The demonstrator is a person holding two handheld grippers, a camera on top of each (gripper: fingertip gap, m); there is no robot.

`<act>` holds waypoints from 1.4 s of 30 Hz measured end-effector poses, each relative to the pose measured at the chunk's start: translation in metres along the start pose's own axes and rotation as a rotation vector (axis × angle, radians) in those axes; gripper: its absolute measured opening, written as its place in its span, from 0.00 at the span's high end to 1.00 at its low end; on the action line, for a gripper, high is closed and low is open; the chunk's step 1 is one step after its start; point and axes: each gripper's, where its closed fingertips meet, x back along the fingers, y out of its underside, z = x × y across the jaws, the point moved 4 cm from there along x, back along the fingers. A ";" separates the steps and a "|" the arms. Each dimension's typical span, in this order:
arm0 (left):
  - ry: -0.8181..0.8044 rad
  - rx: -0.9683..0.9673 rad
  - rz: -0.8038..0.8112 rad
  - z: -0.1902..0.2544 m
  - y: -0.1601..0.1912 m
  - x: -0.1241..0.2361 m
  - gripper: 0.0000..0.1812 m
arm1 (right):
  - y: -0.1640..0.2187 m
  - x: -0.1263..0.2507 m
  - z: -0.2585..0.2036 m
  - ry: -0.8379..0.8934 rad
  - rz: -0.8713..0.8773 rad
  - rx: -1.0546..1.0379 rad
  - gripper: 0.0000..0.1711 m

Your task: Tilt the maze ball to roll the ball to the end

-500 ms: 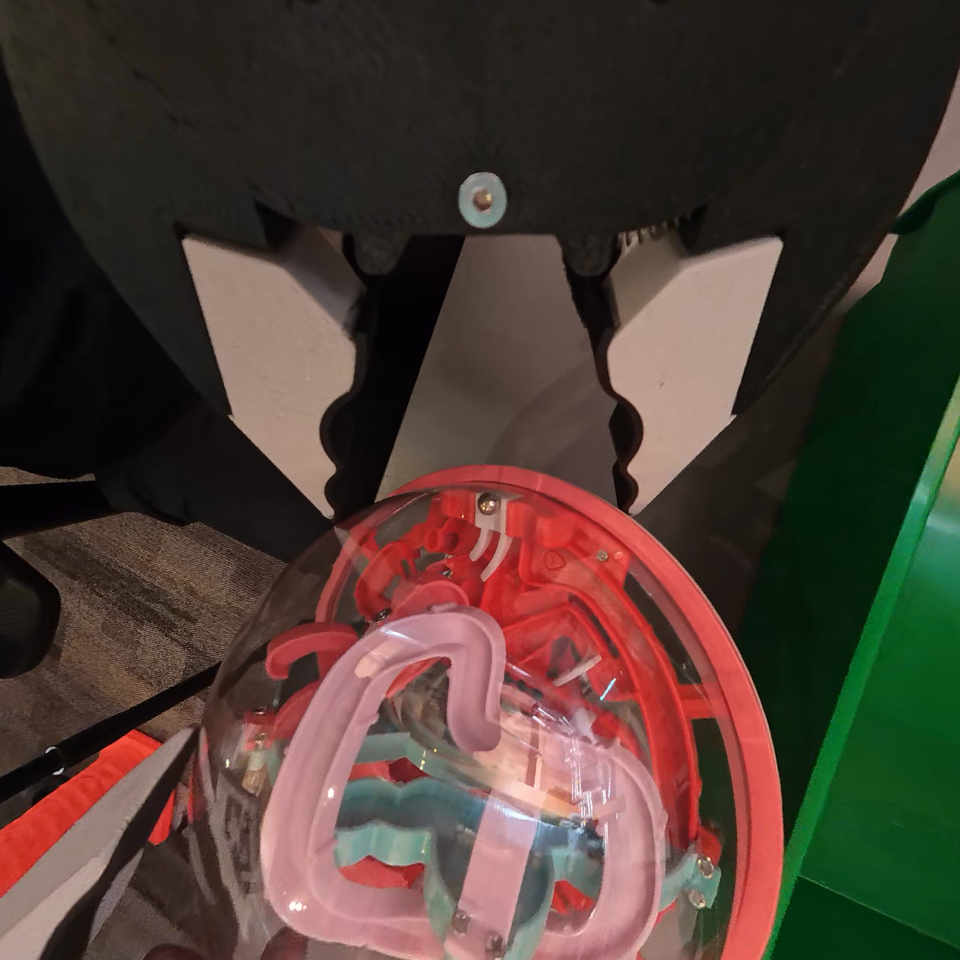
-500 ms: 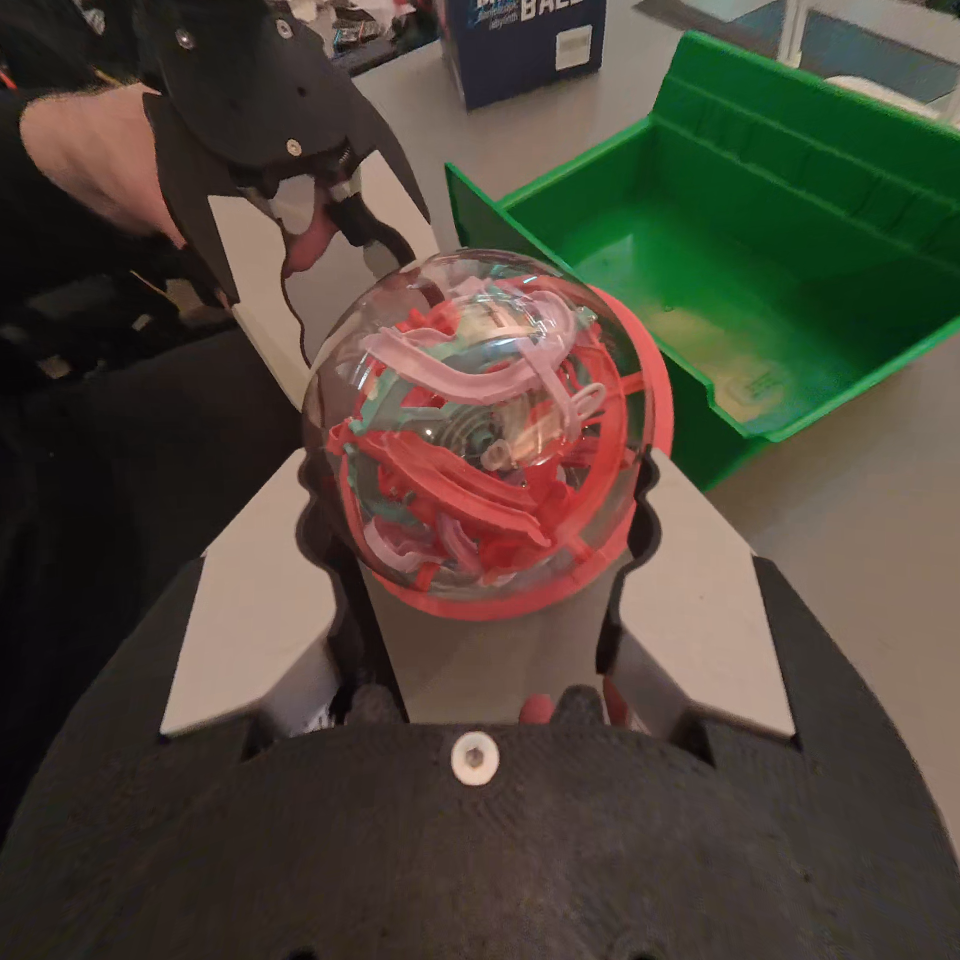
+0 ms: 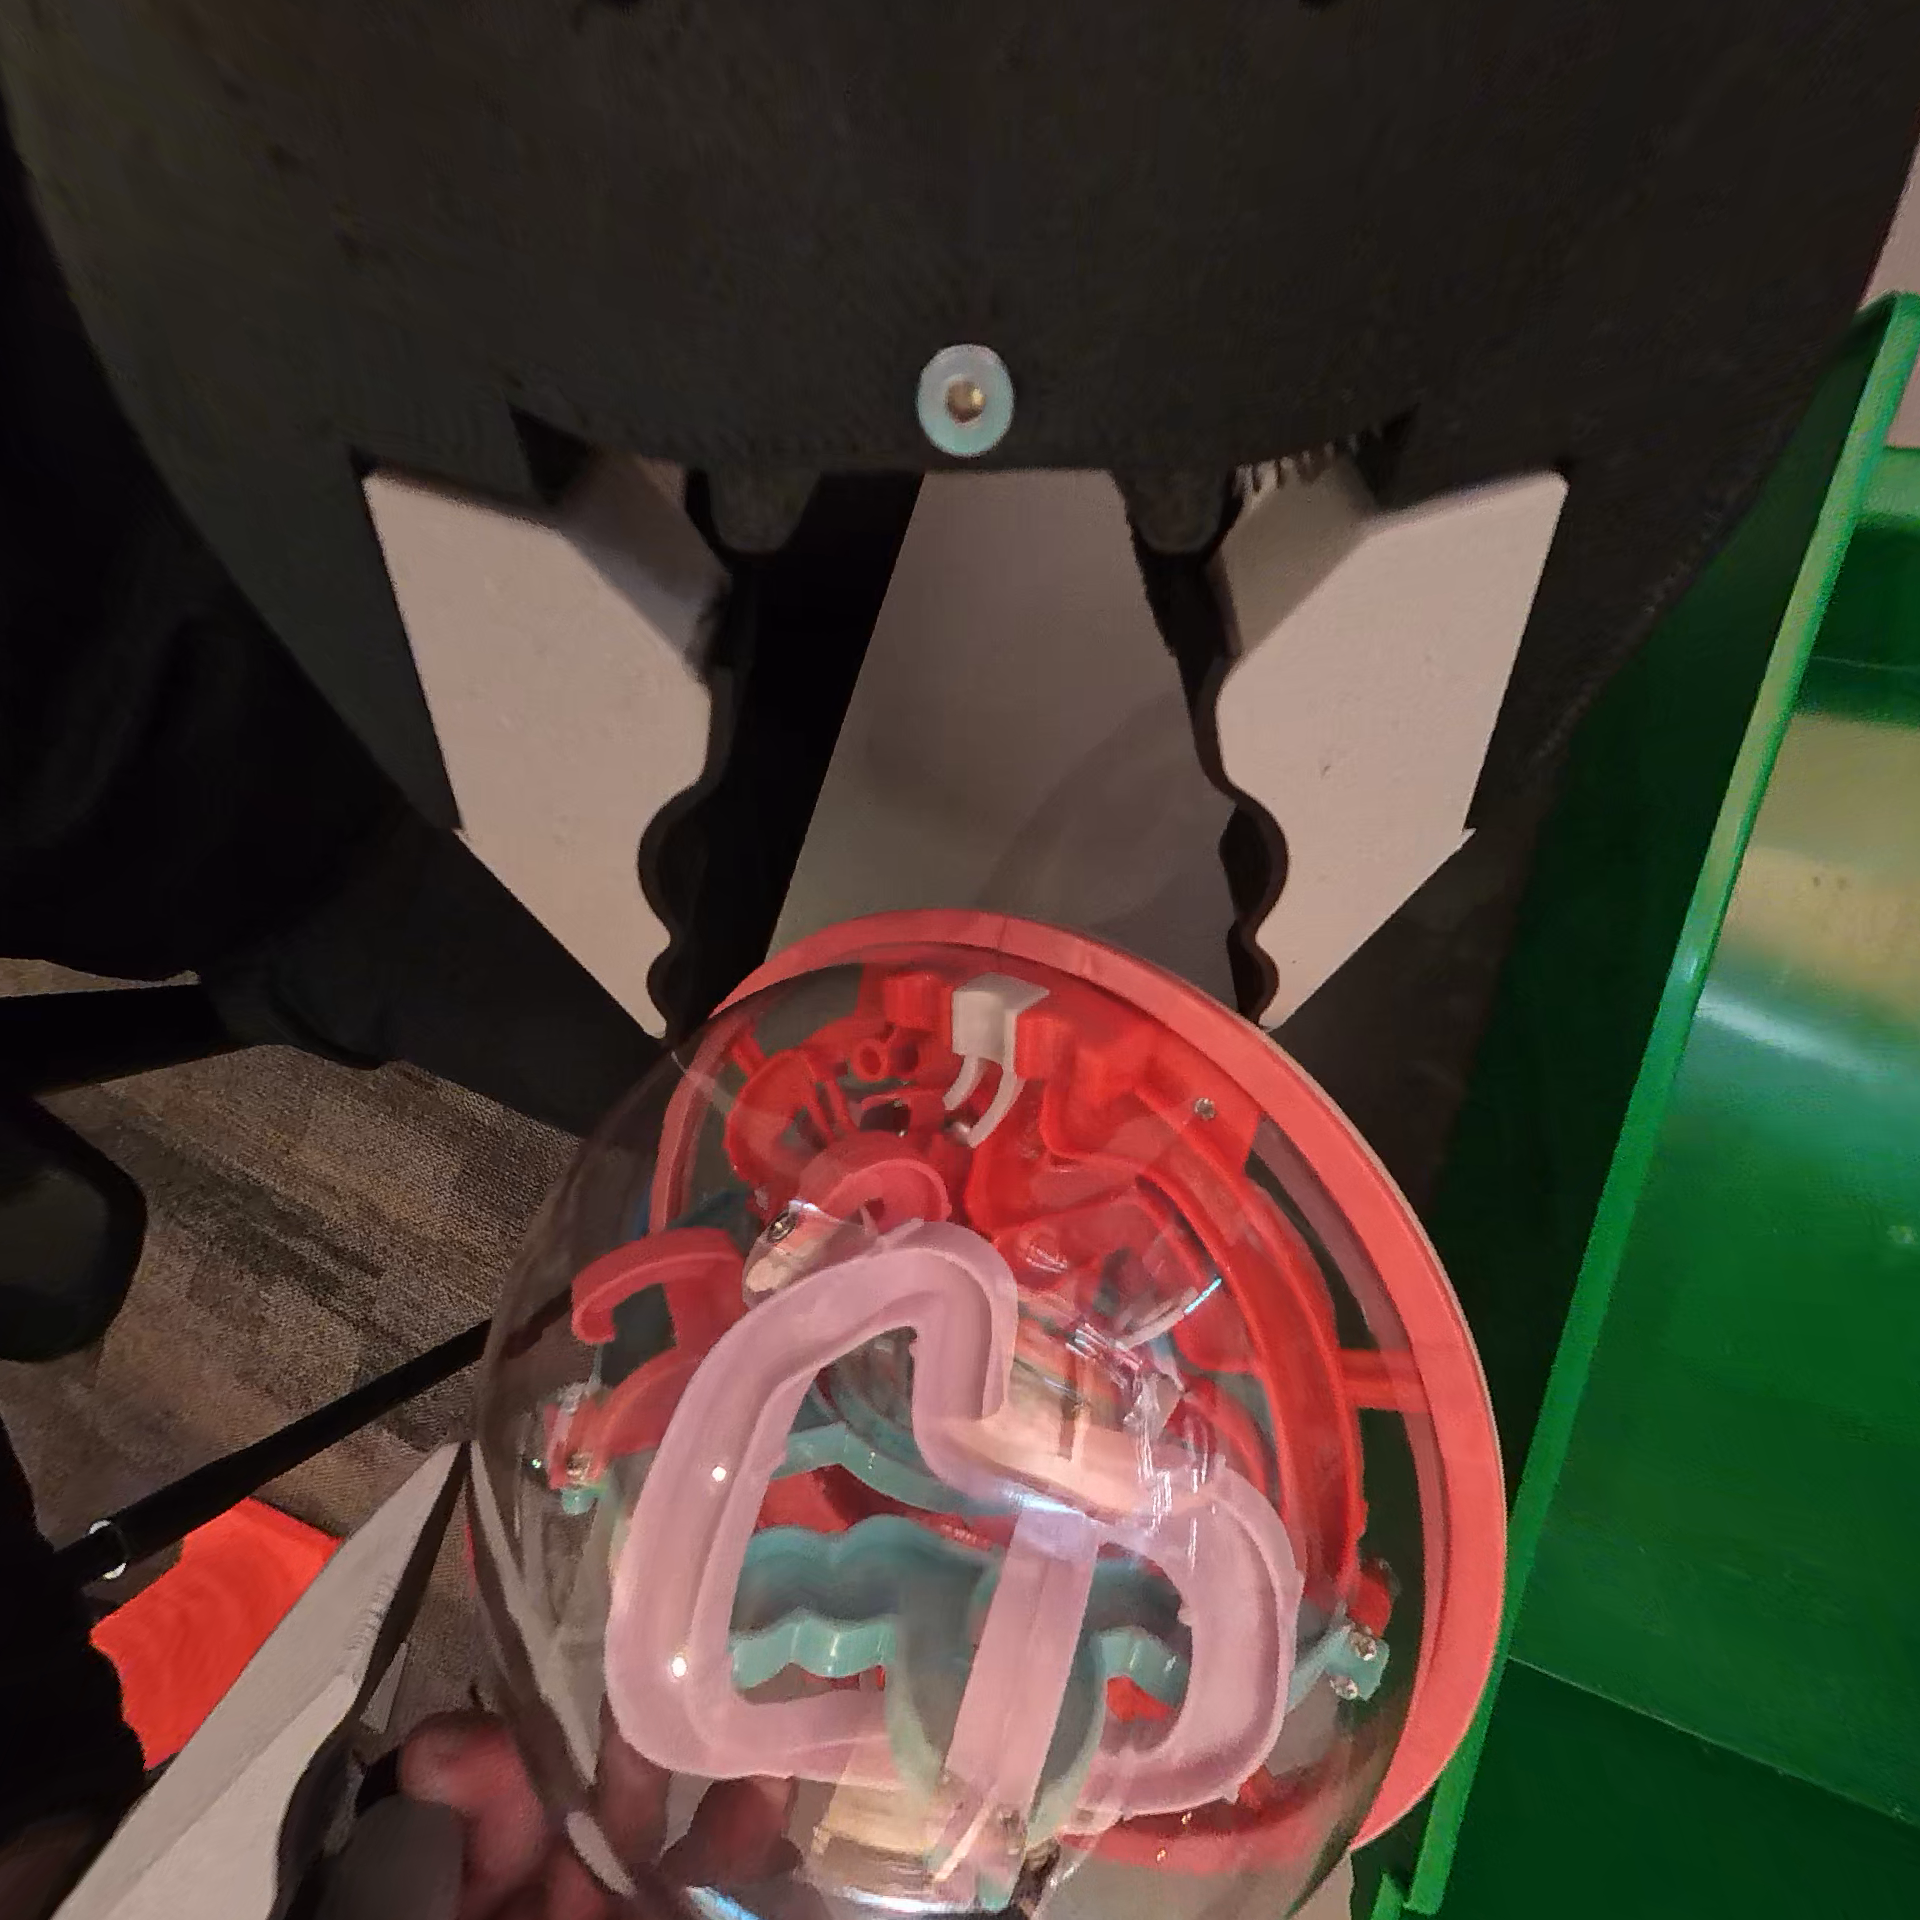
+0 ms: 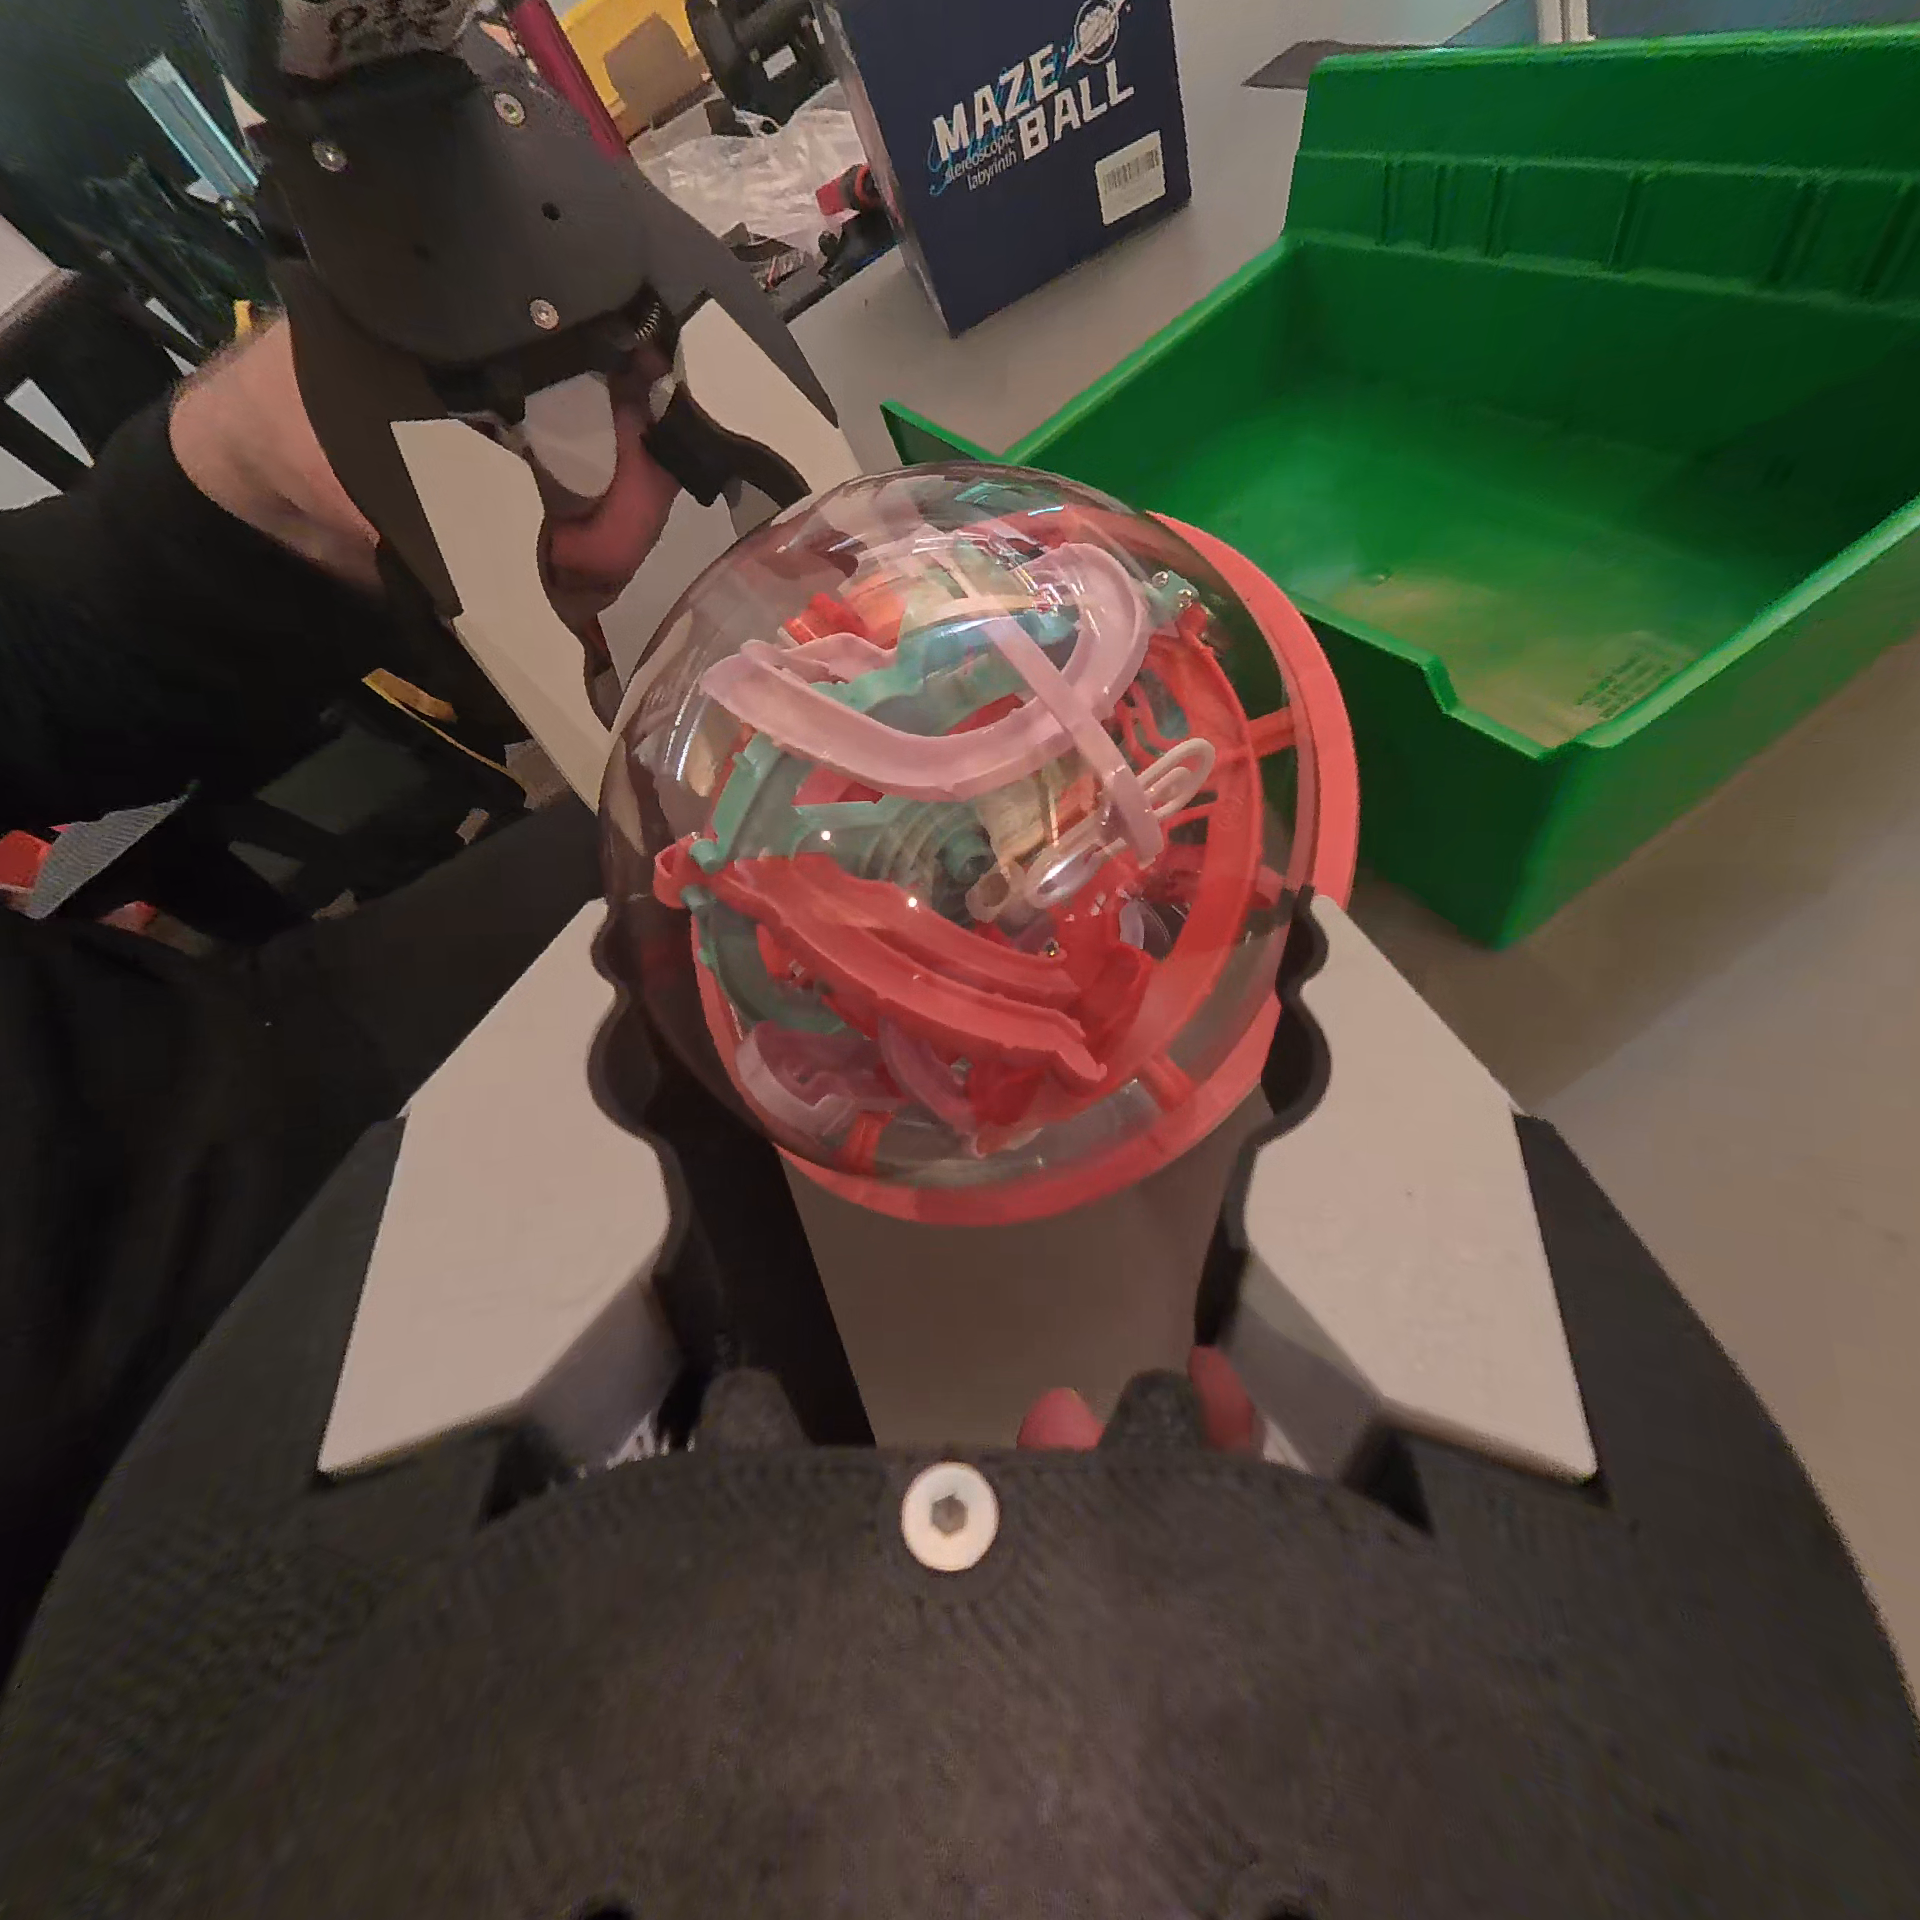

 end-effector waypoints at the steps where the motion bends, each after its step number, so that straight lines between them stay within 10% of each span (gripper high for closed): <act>1: 0.008 0.004 0.000 0.000 0.000 0.000 0.45 | 0.000 0.000 0.000 0.003 -0.008 -0.005 0.29; 42: 0.211 -0.046 0.230 -0.008 0.020 -0.021 0.41 | 0.003 -0.001 0.009 -0.071 -0.009 -0.286 0.30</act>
